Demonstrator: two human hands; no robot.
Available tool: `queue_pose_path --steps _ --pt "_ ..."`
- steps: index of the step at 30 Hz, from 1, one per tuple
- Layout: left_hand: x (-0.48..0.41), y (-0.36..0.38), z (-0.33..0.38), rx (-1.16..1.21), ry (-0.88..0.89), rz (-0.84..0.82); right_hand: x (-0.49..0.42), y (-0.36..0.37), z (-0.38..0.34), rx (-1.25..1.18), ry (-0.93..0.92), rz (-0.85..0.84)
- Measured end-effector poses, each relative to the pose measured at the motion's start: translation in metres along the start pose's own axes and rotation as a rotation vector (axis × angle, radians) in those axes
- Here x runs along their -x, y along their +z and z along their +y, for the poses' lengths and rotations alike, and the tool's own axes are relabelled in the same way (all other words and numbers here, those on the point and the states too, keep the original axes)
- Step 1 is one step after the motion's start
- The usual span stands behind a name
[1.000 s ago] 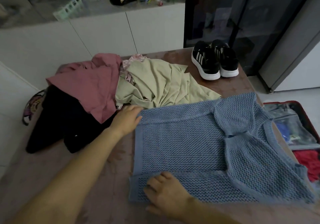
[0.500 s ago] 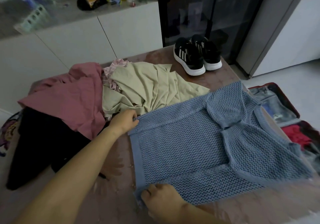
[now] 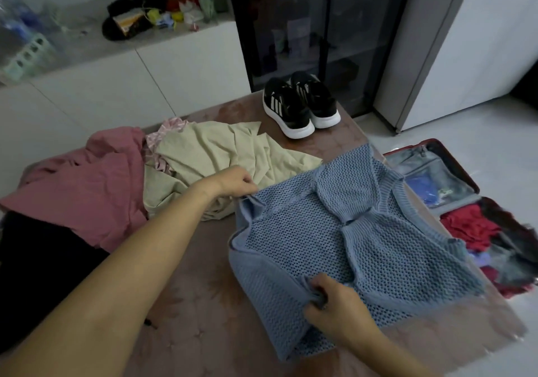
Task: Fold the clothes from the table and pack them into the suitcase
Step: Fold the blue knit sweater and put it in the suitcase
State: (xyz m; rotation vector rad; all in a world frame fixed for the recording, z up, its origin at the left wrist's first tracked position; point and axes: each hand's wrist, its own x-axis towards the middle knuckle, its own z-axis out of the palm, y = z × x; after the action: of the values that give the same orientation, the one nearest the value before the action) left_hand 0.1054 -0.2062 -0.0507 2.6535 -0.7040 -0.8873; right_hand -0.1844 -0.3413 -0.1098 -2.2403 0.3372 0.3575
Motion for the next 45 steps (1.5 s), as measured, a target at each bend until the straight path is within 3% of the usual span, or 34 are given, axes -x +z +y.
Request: queue_pose_path --steps 4,7,13,17,22,26,29,33,37,41,45 --pt "-0.023 0.006 0.033 0.113 -0.084 -0.119 0.006 -0.023 0.027 -0.035 0.141 0.104" --pt "-0.039 0.013 0.039 0.034 -0.009 -0.176 0.010 -0.034 0.041 -0.074 0.208 0.163" --pt "-0.057 0.026 0.032 -0.128 0.154 0.004 0.010 -0.031 0.053 -0.110 0.231 0.236" --pt "-0.058 0.032 0.031 0.068 0.183 0.018 0.013 -0.028 0.051 -0.242 0.189 0.301" --pt "-0.057 0.038 0.033 0.486 0.121 -0.078 0.017 -0.026 0.055 -0.392 0.224 0.439" --pt "-0.063 0.053 0.030 0.019 0.102 0.040 0.015 -0.022 0.062 -0.125 0.327 0.396" --pt "-0.059 0.059 0.024 -0.034 0.070 0.185 0.013 -0.020 0.060 -0.079 0.326 0.401" --pt "-0.045 0.058 0.015 -0.110 0.271 0.296 0.011 -0.022 0.063 -0.073 0.324 0.415" --pt "-0.029 0.054 -0.002 -0.275 0.410 0.139 0.012 -0.025 0.066 -0.092 0.318 0.432" --pt "-0.018 0.048 -0.022 -0.500 0.329 -0.077 0.016 -0.026 0.065 -0.146 0.313 0.520" --pt "-0.017 0.050 -0.027 -0.690 0.334 -0.159 0.022 -0.007 0.058 0.148 -0.087 0.698"
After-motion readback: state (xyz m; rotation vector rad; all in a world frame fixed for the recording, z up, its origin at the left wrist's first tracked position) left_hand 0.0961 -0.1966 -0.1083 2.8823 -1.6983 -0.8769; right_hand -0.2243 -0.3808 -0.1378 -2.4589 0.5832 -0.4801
